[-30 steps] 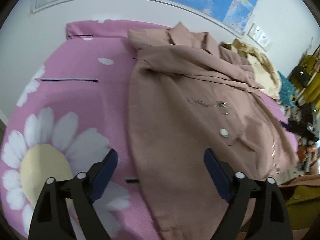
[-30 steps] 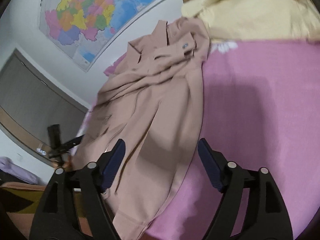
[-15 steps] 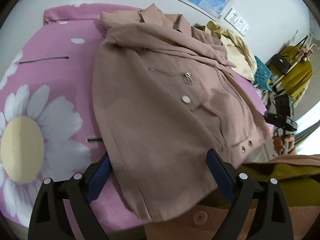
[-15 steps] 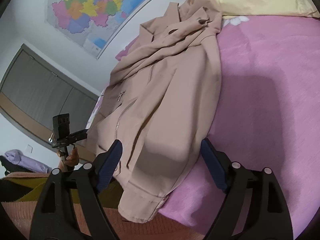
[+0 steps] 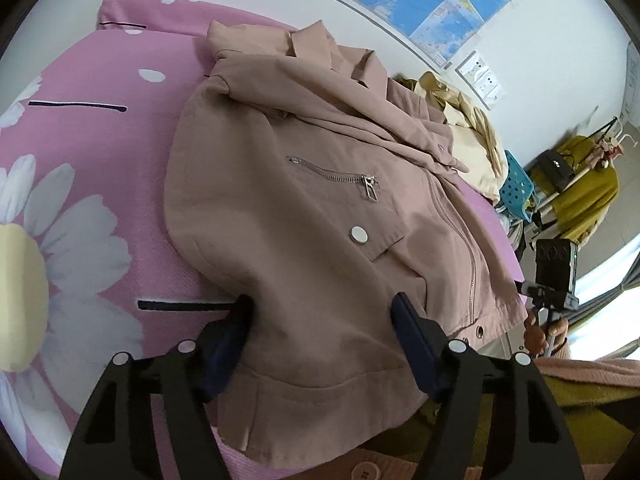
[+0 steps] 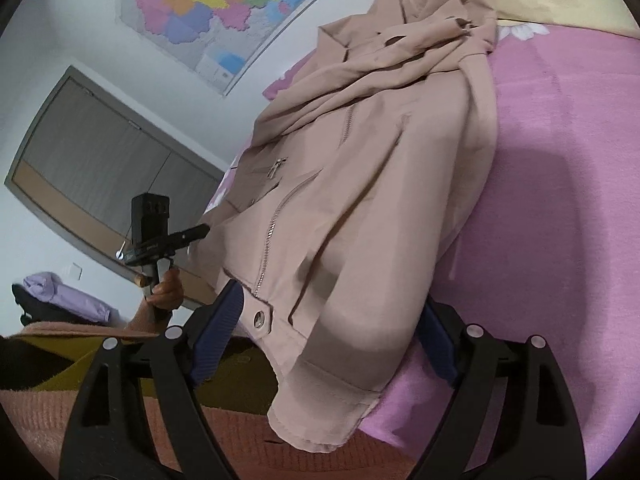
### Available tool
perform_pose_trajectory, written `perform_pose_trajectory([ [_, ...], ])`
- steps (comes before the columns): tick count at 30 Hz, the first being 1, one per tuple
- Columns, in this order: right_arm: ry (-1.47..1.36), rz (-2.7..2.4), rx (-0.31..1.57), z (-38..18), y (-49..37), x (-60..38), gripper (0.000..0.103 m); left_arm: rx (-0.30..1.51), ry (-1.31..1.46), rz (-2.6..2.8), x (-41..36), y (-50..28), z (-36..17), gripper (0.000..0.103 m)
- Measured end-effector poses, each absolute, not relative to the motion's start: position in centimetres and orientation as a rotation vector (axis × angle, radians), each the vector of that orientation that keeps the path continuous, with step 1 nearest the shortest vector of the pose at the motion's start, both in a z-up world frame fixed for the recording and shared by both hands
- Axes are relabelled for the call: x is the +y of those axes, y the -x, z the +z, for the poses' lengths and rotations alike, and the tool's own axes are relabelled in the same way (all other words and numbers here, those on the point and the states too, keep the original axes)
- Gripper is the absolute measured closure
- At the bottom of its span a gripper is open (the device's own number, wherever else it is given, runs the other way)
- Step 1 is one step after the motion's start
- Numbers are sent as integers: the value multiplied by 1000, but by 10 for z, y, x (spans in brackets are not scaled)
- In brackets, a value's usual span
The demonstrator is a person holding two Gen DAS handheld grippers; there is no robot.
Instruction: Fold large clothes
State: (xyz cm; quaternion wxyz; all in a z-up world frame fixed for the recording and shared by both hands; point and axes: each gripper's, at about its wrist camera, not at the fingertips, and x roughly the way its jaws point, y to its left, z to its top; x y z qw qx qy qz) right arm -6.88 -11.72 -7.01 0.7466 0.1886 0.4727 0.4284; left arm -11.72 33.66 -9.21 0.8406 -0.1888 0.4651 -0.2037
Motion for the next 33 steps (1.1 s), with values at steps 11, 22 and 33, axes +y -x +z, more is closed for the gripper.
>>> perform_pose_trajectory([
  [11,-552,882,1044,-84,61,-123,94,979,373,-331,322,109,-94,87],
  [22,-627,1045,719,5,110,-149,97,752,502,-366,354,160,-26,99],
  [33,-672,1007,794,2,113,-159,97,705,567,-364,364,178,-16,99],
])
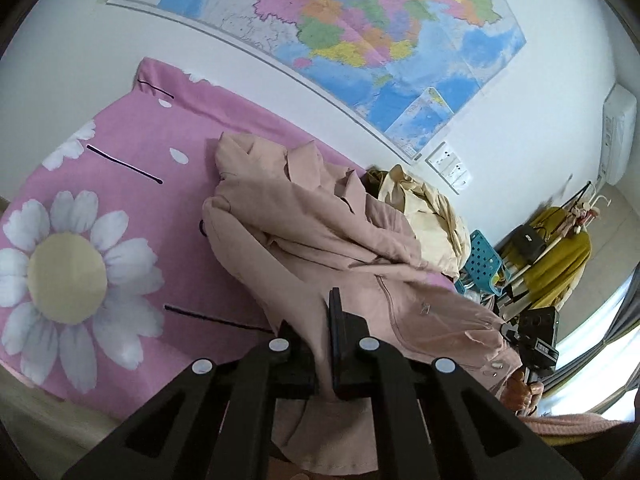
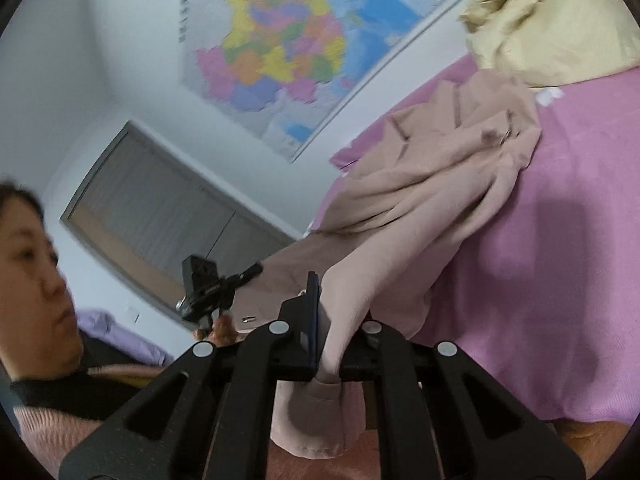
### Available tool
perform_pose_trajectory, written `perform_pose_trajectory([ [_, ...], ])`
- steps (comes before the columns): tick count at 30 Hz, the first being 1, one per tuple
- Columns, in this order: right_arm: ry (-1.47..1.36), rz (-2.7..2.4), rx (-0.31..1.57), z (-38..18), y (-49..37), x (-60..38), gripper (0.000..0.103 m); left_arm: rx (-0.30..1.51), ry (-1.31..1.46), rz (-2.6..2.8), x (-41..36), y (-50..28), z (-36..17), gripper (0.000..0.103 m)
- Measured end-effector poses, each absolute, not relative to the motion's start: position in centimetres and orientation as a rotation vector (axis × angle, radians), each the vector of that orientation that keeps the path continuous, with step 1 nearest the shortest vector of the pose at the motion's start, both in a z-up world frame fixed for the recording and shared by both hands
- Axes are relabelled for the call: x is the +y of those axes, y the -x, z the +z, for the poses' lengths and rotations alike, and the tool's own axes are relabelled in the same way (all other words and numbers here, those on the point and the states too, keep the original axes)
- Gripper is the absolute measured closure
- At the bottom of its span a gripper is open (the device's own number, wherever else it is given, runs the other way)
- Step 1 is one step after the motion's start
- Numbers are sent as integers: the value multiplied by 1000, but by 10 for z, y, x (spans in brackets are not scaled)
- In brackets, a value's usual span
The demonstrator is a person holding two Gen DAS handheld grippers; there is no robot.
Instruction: Fold large clothes
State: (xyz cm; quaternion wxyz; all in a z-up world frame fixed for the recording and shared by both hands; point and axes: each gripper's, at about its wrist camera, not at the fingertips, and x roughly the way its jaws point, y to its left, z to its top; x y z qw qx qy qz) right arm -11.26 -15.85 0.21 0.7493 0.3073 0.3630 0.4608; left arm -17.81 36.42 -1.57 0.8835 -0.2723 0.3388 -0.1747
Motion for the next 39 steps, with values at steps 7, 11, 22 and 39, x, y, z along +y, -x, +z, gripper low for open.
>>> perform_pose_trajectory([
  [7,-732,959,750,27,68,-162,97,705,508,-358,362,130,16,100],
  [11,-760,936,739,41,25,-164,96,711,476,-336,367,90,38,100],
  [22,-860,697,858,20,-145,-161,96,878,472,-189,390,-78,28,100],
  [39,-518,645,736,40,-156,-132,44,884,327,-176,401,-110,3,41],
])
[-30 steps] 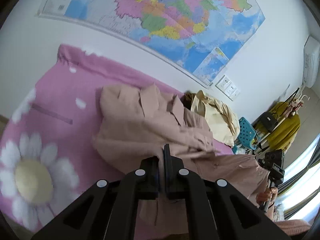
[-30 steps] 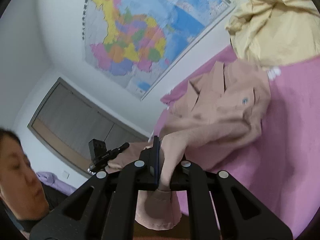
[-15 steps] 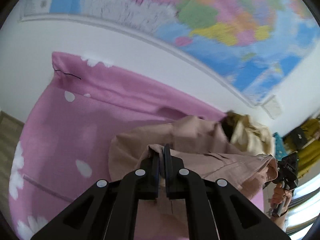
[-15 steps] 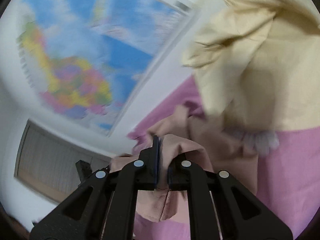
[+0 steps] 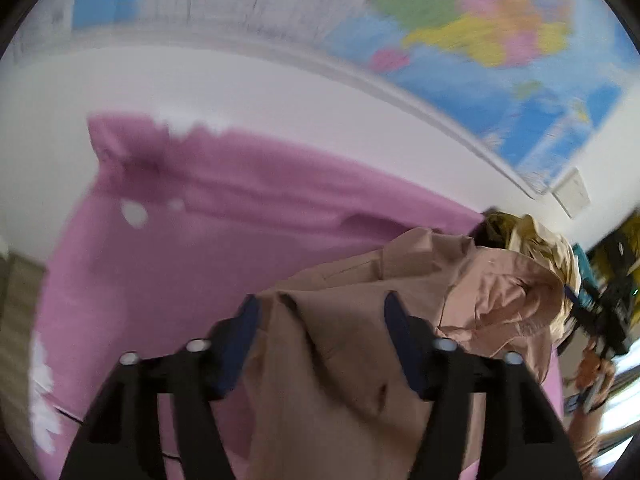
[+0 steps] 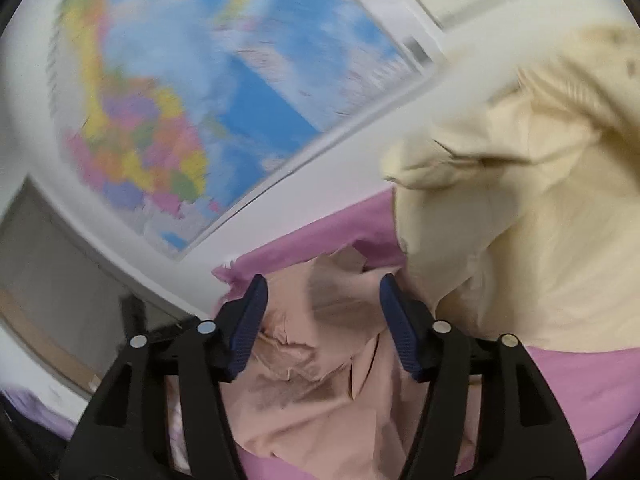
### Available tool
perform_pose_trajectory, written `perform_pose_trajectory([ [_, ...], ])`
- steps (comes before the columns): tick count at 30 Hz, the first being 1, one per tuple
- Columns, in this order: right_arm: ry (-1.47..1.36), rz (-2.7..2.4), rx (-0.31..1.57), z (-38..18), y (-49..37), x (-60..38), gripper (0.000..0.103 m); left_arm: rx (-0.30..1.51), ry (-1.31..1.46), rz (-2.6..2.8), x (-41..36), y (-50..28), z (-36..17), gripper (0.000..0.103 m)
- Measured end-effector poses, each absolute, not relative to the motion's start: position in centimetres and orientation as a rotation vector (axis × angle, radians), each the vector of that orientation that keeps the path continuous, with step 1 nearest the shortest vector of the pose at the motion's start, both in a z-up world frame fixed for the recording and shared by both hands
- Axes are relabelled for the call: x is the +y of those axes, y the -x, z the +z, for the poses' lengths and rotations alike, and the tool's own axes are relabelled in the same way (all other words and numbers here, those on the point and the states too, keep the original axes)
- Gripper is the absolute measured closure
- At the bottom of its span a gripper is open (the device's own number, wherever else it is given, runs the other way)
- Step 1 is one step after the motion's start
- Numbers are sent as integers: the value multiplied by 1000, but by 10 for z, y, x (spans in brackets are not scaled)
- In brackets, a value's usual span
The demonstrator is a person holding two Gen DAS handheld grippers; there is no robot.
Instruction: Fold large clothes
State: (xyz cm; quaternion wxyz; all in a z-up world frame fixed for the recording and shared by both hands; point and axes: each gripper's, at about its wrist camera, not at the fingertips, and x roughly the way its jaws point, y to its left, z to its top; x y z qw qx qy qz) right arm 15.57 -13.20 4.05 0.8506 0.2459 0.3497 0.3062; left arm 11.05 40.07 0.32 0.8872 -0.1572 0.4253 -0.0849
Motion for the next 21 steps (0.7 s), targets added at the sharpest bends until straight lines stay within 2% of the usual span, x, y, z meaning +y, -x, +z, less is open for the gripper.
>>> perform_pose_trajectory([
  [2,-387,685,712,48,-139,-115,44,838,225,-211,389,-89,14,38],
  [3,-306,687,718,47,-131,-104,43,824,183,-222,382,-82,17,31],
  [5,-137,675,757,37,-123,-73,41,805,71,-234,360,-71,20,26],
  [10,73,557,858,-9,-138,-30,38,887,-106,-238,312,-86,-6,27],
  [11,76,544,872,-15,-145,-27,43,921,-114,-217,308,-96,-14,36],
  [12,47,557,880,-19,-154,-26,58,946,-117,-196,305,-105,-20,46],
  [13,24,562,880,-20,-159,-29,67,977,-105,-168,307,-119,-25,49],
  [14,2,569,880,-18,-165,-30,85,983,-88,-156,308,-125,-27,57],
  [17,-83,613,843,-3,-183,-37,93,1006,69,-131,333,-153,-23,73],
  [19,-148,624,830,6,-196,-44,97,982,151,-117,350,-165,-15,74],
  [21,-241,638,831,9,-211,-53,98,967,213,-76,364,-174,-10,67],
])
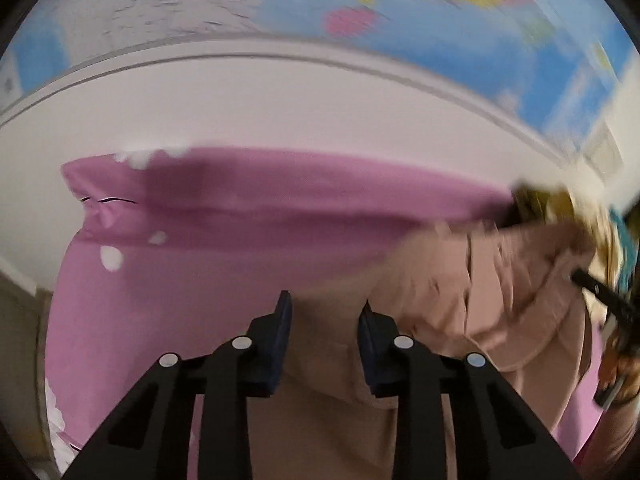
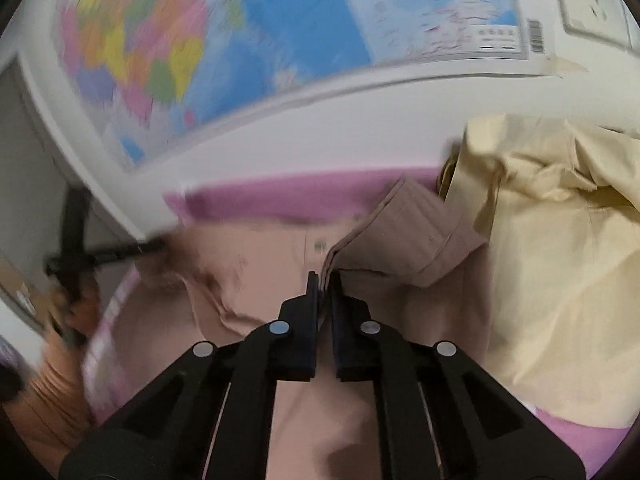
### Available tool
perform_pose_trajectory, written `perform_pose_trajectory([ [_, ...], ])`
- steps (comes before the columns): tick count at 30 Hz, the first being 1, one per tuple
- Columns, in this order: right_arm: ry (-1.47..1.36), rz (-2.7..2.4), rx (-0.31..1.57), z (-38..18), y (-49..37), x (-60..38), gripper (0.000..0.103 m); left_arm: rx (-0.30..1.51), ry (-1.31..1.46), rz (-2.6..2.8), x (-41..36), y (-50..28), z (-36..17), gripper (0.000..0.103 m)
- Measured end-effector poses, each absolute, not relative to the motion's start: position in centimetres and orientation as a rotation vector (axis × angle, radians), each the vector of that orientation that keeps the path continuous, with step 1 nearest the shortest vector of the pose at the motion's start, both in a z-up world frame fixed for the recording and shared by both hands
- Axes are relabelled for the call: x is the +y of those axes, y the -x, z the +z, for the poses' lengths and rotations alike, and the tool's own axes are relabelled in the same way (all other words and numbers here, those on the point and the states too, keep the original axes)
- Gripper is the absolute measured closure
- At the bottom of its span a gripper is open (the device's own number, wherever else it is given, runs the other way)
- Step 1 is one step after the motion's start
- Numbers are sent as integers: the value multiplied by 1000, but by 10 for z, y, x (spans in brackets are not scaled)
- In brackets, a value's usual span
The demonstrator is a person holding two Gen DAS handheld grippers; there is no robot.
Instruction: Fold large clothes
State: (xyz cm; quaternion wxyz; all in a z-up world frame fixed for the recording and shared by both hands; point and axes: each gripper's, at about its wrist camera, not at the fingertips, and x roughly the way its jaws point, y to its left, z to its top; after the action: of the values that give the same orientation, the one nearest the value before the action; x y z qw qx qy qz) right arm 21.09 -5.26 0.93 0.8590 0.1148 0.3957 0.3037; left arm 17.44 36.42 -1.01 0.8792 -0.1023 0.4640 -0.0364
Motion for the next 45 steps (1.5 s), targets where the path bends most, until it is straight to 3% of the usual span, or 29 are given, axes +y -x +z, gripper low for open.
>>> perform_pose_trajectory([
  [4,-438,545,868,-4,-239,-82,95,931,236,-79,367,-169,-2,56],
  [6,-424,546,902,-10,-241,-82,88,892,153,-135,353,-156,3,39],
  [7,-397,554,884,-9,-236,-81,87,863,79,-158,340,-145,6,37],
  [10,-315,538,850,-4,-222,-79,73,857,-84,-249,304,-128,2,28],
  [12,-256,551,843,1,-212,-73,51,891,-168,-310,278,-124,-8,27],
  [14,-169,558,821,5,-200,-62,48,919,-229,-330,261,-124,-20,26],
  [17,-13,615,804,8,-184,-34,39,1006,-287,-312,248,-131,-45,27],
  [19,131,647,810,0,-172,-4,34,1048,-296,-282,247,-140,-60,44],
  [20,193,660,817,-6,-169,11,32,1058,-297,-258,248,-144,-65,59],
  [21,243,678,829,-14,-170,28,31,1060,-284,-240,251,-148,-68,73],
  [23,285,679,857,-27,-175,46,32,1054,-219,-213,259,-155,-67,90],
  [24,298,668,877,-34,-181,54,40,1048,-187,-211,262,-157,-64,98],
  [28,293,649,923,-51,-203,67,79,995,-136,-177,269,-160,-48,98],
  [29,264,666,921,-49,-207,65,93,984,-129,-168,271,-160,-45,98],
  [30,230,672,917,-44,-210,62,97,966,-124,-159,272,-158,-41,98],
  [34,137,652,799,-11,-216,48,98,858,-85,-128,287,-147,-15,94],
  [36,137,654,776,-5,-220,55,98,836,-81,-105,293,-146,-11,80],
  [38,179,625,808,-16,-232,71,97,827,-68,-87,300,-146,-11,73],
  [40,186,622,907,-36,-244,77,90,846,-79,-48,301,-150,-20,63],
  [41,182,607,941,-43,-247,75,81,862,-74,-35,304,-150,-24,52],
  [43,152,609,919,-37,-247,66,73,871,-42,-6,319,-145,-31,52],
  [45,118,615,846,-18,-228,40,61,863,10,-18,336,-132,-32,42],
])
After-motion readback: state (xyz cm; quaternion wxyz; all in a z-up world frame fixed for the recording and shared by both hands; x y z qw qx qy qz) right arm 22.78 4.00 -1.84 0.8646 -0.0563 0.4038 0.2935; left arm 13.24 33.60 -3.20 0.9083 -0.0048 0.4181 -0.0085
